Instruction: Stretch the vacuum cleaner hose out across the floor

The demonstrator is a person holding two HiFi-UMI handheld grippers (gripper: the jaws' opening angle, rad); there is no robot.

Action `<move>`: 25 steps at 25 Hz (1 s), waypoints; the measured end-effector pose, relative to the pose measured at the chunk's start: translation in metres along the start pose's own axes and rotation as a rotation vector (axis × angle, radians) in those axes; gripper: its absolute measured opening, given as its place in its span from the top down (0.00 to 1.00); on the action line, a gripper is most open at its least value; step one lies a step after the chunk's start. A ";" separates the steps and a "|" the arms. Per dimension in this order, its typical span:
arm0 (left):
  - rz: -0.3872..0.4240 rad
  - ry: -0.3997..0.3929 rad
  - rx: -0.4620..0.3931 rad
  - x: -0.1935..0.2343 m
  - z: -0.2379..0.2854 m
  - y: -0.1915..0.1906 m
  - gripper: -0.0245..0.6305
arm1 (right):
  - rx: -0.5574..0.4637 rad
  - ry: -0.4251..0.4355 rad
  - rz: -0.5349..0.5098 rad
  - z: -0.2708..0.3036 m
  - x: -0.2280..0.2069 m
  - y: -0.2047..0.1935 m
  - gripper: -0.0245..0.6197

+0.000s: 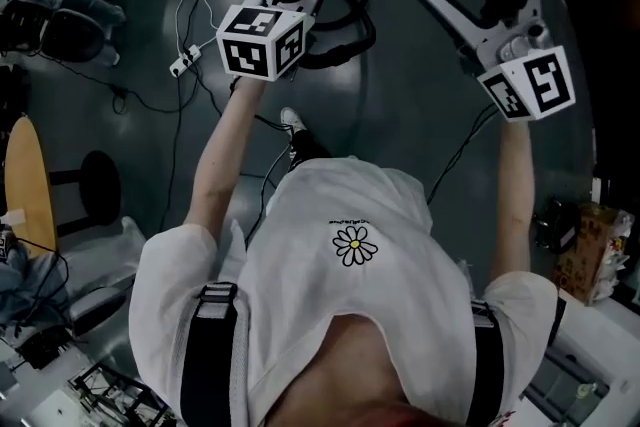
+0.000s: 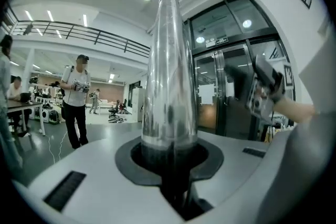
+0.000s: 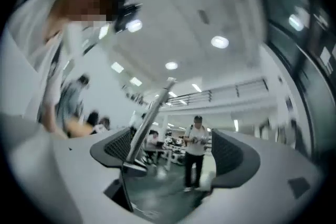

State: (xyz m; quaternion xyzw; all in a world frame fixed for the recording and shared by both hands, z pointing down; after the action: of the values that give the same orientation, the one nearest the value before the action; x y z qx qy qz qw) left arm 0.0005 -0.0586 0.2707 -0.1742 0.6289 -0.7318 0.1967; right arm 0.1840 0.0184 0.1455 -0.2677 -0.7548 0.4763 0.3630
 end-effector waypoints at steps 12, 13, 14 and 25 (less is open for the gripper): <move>-0.311 0.039 -0.157 0.029 -0.046 0.035 0.84 | -0.244 -0.345 1.862 -0.079 0.146 -0.346 0.19; -0.332 0.040 -0.164 0.032 -0.049 0.037 0.84 | -0.286 -0.352 1.909 -0.076 0.150 -0.352 0.19; -0.354 0.037 -0.167 0.033 -0.050 0.037 0.84 | -0.331 -0.356 1.937 -0.070 0.151 -0.355 0.19; -0.568 -0.109 -0.154 0.017 -0.045 0.024 0.87 | -0.890 -0.114 2.007 -0.005 0.113 -0.304 0.37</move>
State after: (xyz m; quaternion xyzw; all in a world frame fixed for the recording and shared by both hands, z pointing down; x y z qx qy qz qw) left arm -0.0355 -0.0318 0.2407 -0.3967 0.5972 -0.6971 0.0036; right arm 0.1035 -0.0166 0.4579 -0.8445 -0.3136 0.2516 -0.3539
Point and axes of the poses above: the fingertips, and each gripper's own axes: z forward along the fingers, x to its left, y out of its top, the point moved 4 cm from there along -z, backward along the fingers, and after that the axes turned 9 degrees about y, right-handed, at the moved point
